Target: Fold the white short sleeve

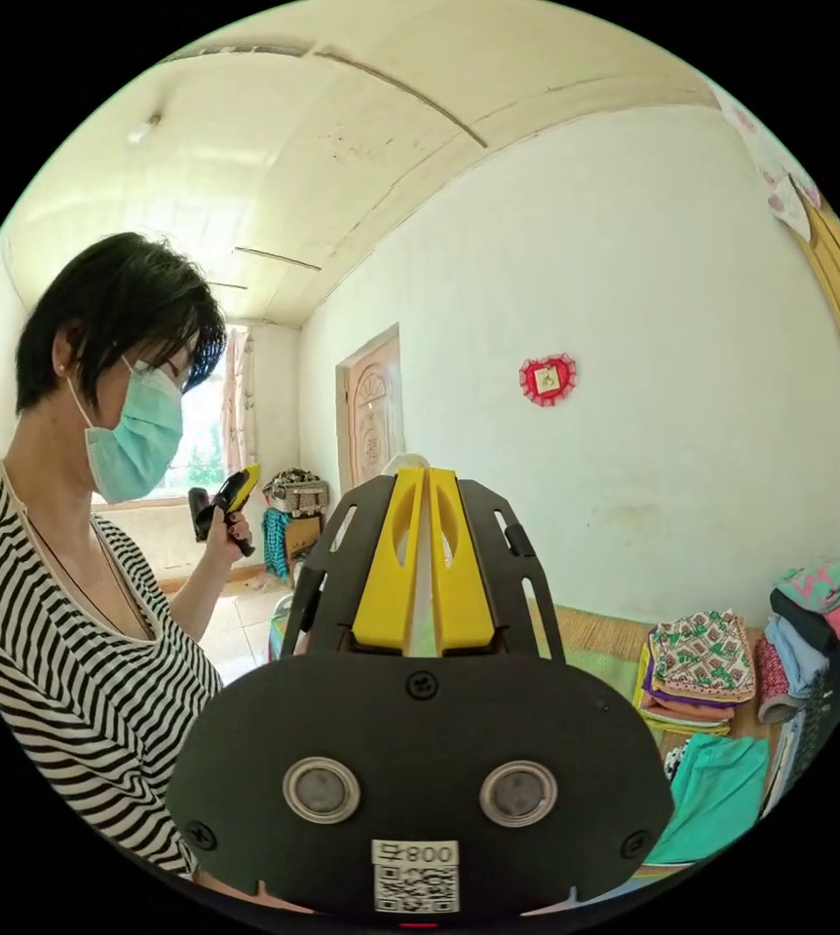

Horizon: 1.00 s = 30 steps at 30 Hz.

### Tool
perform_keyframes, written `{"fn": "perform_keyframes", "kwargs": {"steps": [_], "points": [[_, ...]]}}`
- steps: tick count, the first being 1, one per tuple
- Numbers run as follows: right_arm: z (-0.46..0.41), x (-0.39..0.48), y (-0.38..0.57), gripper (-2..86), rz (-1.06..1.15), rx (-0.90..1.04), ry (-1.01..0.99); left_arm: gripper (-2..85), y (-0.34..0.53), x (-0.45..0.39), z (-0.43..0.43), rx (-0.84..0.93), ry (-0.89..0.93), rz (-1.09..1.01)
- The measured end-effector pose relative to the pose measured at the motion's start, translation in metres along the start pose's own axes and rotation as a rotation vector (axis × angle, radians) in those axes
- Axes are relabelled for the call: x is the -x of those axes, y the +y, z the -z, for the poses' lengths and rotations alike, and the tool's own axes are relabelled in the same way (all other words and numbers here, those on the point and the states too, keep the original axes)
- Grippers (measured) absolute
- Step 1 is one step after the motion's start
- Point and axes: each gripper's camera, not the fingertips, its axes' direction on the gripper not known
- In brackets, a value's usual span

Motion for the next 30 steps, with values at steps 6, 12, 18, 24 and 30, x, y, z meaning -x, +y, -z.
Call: {"fn": "perform_keyframes", "kwargs": {"steps": [6, 12, 18, 24, 30], "points": [[-0.083, -0.054, 0.016, 0.3, -0.118, 0.140, -0.019, 4.3, 0.162, 0.115, -0.101, 0.527, -0.007, 0.414], [-0.115, -0.080, 0.026, 0.4, -0.175, 0.196, -0.008, 7.9, 0.332, 0.139, -0.177, 0.867, 0.146, 0.780], [-0.123, -0.080, 0.011, 0.4, -0.151, 0.192, -0.038, 10.4, 0.403, 0.131, -0.294, 1.105, 0.269, 0.732], [-0.122, -0.077, 0.003, 0.4, -0.159, 0.204, -0.039, 10.3, 0.466, 0.121, -0.391, 1.343, 0.332, 0.684], [-0.111, -0.070, -0.007, 0.4, -0.150, 0.215, -0.012, 2.2, 0.476, 0.114, -0.418, 1.385, 0.342, 0.682]]}}
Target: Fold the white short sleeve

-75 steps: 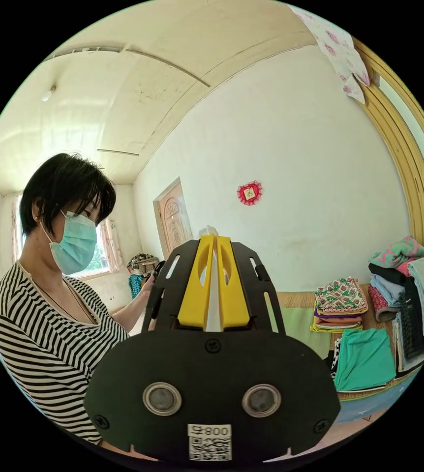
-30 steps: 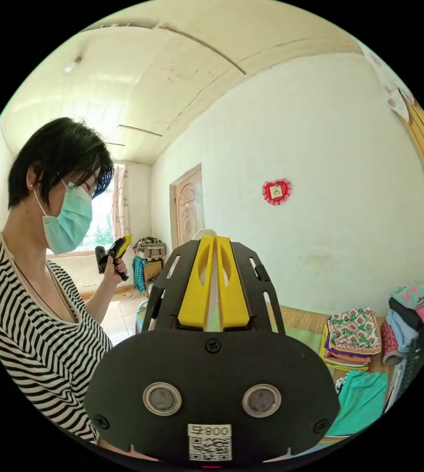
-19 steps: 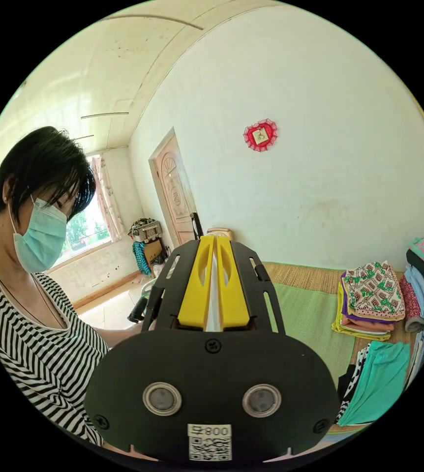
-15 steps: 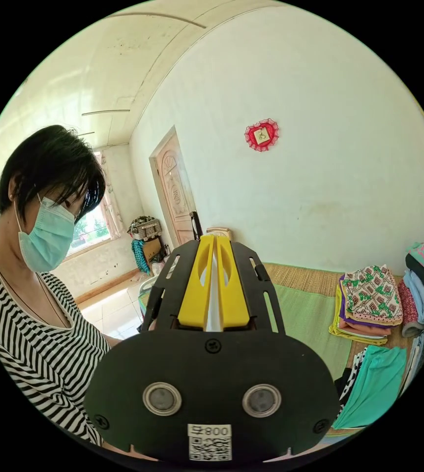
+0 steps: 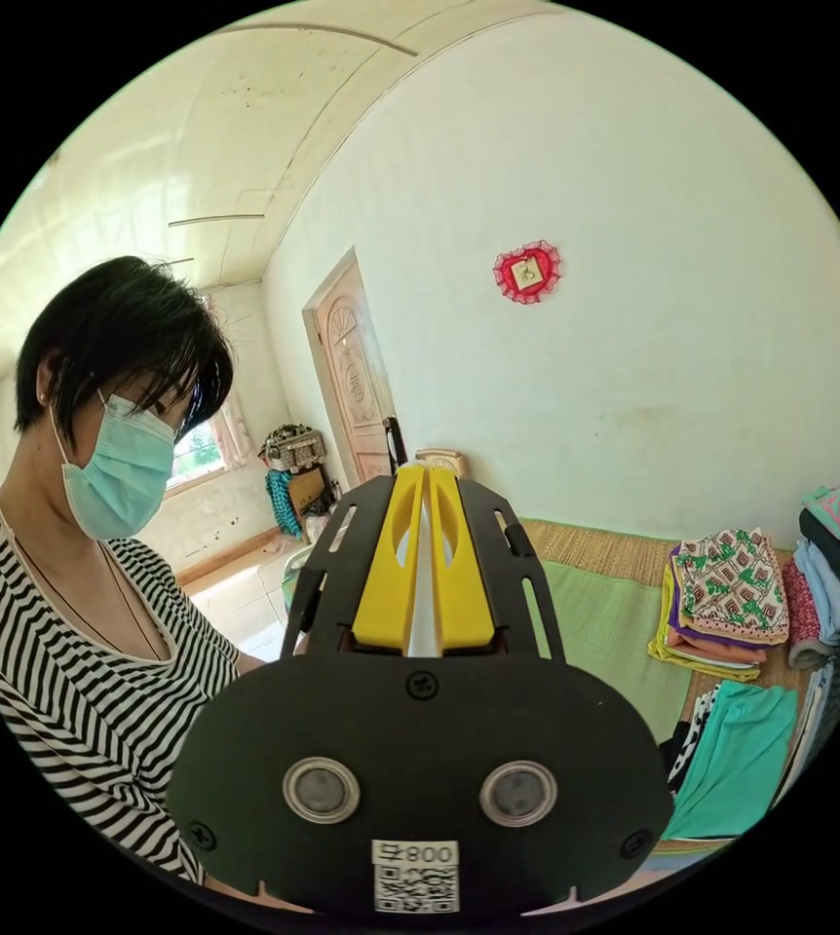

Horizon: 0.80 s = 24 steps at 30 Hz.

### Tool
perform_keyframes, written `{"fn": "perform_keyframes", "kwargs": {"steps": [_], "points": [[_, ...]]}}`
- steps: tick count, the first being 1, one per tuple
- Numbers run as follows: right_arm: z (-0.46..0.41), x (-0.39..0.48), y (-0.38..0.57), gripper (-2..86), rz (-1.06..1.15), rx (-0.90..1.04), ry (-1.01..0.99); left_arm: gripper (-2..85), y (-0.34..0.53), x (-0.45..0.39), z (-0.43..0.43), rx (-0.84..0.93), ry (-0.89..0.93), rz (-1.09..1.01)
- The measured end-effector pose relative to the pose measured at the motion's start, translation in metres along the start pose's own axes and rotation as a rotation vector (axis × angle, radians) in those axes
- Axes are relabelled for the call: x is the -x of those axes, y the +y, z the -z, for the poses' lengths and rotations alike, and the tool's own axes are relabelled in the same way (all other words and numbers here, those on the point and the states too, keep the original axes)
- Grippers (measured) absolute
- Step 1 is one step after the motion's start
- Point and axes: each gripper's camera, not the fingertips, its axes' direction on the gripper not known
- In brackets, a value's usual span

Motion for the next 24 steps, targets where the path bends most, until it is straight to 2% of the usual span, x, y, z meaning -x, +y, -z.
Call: {"fn": "perform_keyframes", "kwargs": {"steps": [5, 8, 11, 16, 21, 24], "points": [[0.021, 0.005, -0.002, 0.4, 0.009, -0.038, 0.009, 0.9, 0.045, -0.010, 0.051, -0.181, 0.071, 0.025], [0.034, 0.009, -0.002, 0.3, 0.016, -0.066, 0.036, 0.7, 0.091, -0.027, 0.106, -0.376, 0.103, 0.018], [0.043, 0.012, -0.003, 0.3, 0.026, -0.093, 0.055, 0.7, 0.137, -0.055, 0.175, -0.576, 0.050, -0.034], [0.051, 0.004, -0.005, 0.3, 0.020, -0.138, 0.088, 0.5, 0.187, -0.137, 0.290, -0.842, -0.265, -0.224], [0.034, -0.027, -0.019, 0.3, 0.004, -0.166, 0.134, 0.5, 0.187, -0.192, 0.352, -0.972, -0.509, -0.356], [0.004, -0.068, -0.038, 0.3, -0.028, -0.138, 0.156, 0.5, 0.168, -0.199, 0.381, -1.026, -0.564, -0.401]]}}
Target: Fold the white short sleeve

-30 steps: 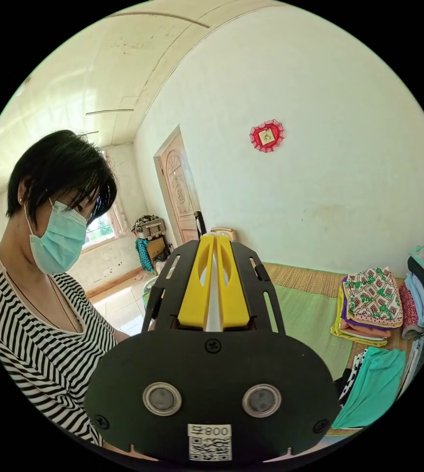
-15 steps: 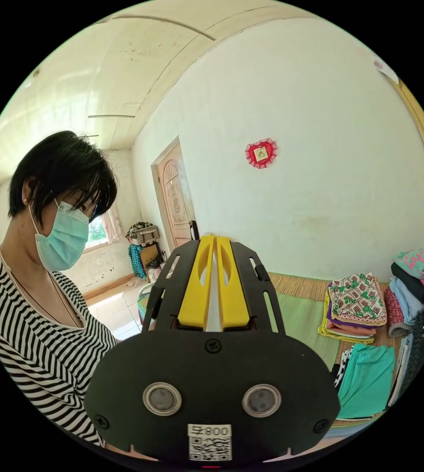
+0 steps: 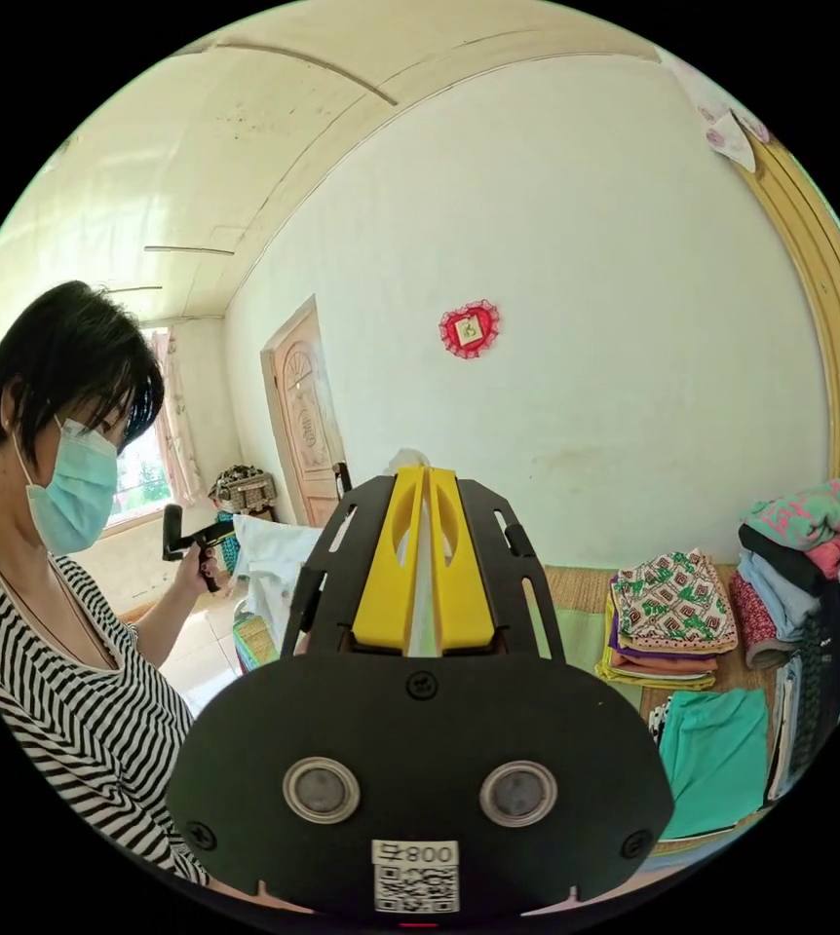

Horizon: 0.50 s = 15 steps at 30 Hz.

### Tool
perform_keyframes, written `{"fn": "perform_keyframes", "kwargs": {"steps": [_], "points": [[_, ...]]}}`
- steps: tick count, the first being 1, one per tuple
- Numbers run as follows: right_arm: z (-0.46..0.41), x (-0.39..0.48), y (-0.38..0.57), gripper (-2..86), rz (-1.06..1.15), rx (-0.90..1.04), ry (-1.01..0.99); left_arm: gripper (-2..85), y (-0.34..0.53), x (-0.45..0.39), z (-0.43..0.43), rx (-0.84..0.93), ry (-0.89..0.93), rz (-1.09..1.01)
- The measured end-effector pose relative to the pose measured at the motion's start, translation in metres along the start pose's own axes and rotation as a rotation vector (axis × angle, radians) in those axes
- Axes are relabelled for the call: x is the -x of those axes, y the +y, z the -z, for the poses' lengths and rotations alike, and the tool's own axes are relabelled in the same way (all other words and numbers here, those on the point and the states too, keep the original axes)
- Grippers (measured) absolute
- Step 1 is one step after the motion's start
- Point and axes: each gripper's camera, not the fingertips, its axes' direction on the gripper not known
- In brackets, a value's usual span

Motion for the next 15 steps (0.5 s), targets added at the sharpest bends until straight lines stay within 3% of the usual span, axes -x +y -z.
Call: {"fn": "perform_keyframes", "kwargs": {"steps": [3, 7, 12, 15], "points": [[-0.056, -0.047, -0.020, 0.2, -0.032, 0.054, 0.018, 0.6, -0.028, 0.020, -0.024, -0.006, -0.057, -0.033], [-0.163, -0.120, -0.036, 0.2, -0.097, 0.211, 0.083, 1.1, -0.053, 0.078, -0.110, 0.128, -0.151, 0.013], [-0.351, -0.254, 0.000, 0.0, -0.328, 0.579, 0.190, 3.5, -0.020, 0.187, -0.236, 0.372, -0.223, 0.252], [-0.415, -0.300, 0.053, -0.2, -0.400, 0.793, 0.325, 5.7, 0.034, 0.233, -0.276, 0.503, -0.251, 0.359]]}}
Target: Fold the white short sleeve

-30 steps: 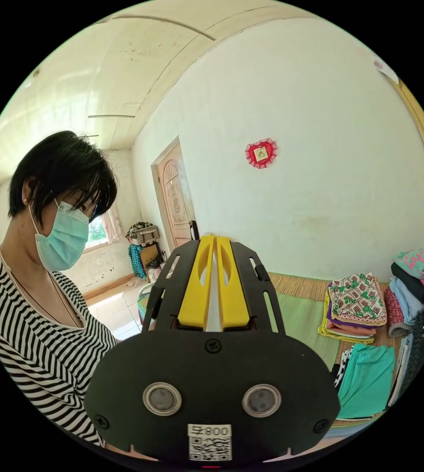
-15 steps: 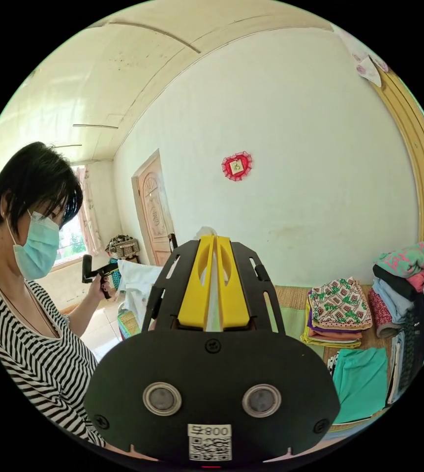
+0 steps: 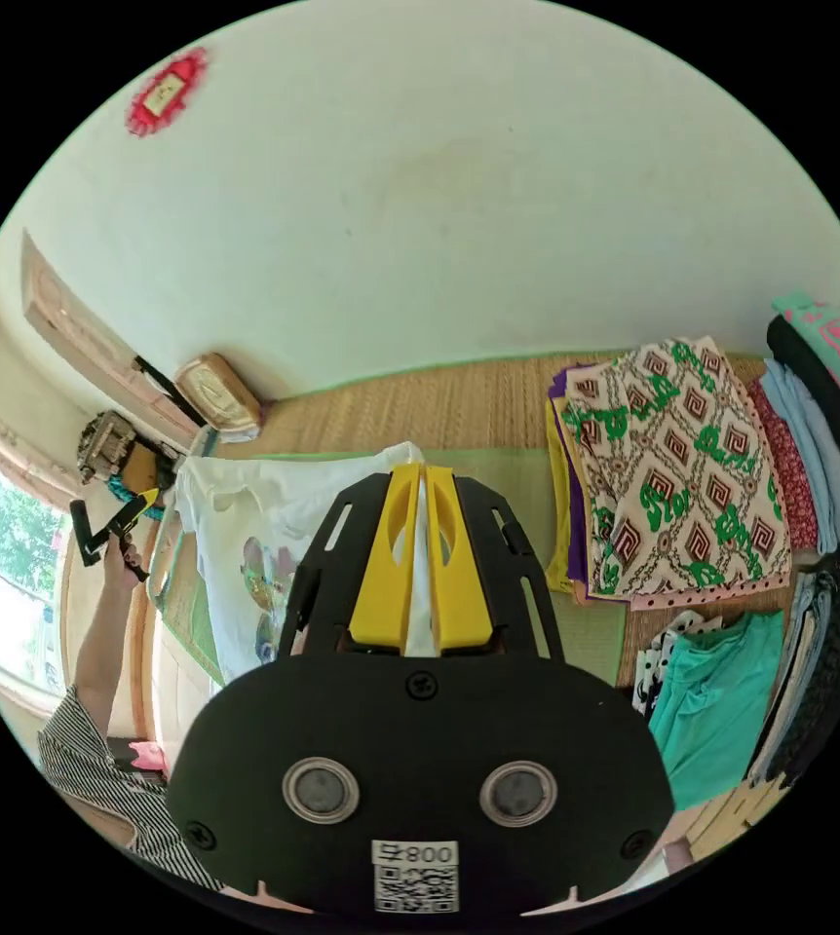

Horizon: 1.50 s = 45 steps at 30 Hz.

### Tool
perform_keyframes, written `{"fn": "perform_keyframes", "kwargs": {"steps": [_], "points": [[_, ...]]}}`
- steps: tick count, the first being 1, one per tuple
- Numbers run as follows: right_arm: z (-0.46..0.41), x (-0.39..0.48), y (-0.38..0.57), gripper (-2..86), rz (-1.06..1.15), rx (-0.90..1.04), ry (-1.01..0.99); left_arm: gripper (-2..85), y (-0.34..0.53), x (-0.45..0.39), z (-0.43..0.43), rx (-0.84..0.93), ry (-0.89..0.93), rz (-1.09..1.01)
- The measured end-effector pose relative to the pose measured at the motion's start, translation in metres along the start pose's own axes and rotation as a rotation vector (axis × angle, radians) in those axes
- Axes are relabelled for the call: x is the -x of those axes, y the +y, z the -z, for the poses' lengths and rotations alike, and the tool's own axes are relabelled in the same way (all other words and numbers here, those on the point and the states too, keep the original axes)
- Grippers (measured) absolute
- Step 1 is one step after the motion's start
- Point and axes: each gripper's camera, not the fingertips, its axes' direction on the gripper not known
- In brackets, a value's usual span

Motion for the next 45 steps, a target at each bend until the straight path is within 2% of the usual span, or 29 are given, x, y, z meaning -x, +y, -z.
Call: {"fn": "perform_keyframes", "kwargs": {"steps": [3, 7, 11, 16, 20, 24, 28, 31, 34, 39, 45], "points": [[-0.054, -0.018, 0.008, -0.4, 0.012, 0.086, 0.065, 6.7, 0.043, 0.034, -0.042, 0.116, 0.087, 0.027], [-0.088, -0.043, 0.042, -0.4, 0.021, 0.144, 0.044, 7.7, 0.144, 0.063, -0.074, 0.342, 0.173, 0.061], [-0.089, -0.059, 0.120, -0.4, 0.023, 0.171, -0.095, 8.9, 0.228, 0.082, -0.065, 0.406, 0.236, 0.200], [-0.073, -0.069, 0.233, 0.5, -0.055, 0.227, -0.090, 10.6, 0.307, 0.095, -0.057, 0.466, 0.337, 0.374], [-0.075, -0.076, 0.310, 3.2, -0.153, 0.302, -0.106, 10.6, 0.318, 0.098, -0.068, 0.483, 0.376, 0.400], [-0.097, -0.081, 0.340, 5.4, -0.216, 0.359, -0.110, 8.7, 0.312, 0.102, -0.087, 0.494, 0.371, 0.385], [-0.114, -0.079, 0.345, 4.7, -0.224, 0.395, -0.113, 3.9, 0.305, 0.099, -0.100, 0.544, 0.295, 0.342], [-0.120, -0.082, 0.342, 1.9, -0.239, 0.410, -0.086, 2.4, 0.298, 0.096, -0.098, 0.525, 0.326, 0.329], [-0.115, -0.083, 0.338, 0.7, -0.207, 0.431, -0.149, 1.7, 0.288, 0.090, -0.081, 0.470, 0.349, 0.289], [-0.077, -0.077, 0.342, 0.3, -0.159, 0.354, -0.260, 1.4, 0.274, 0.073, -0.044, 0.387, 0.349, 0.179], [-0.077, -0.078, 0.369, 0.2, -0.163, 0.389, -0.259, 1.4, 0.290, 0.077, -0.047, 0.415, 0.307, 0.201]]}}
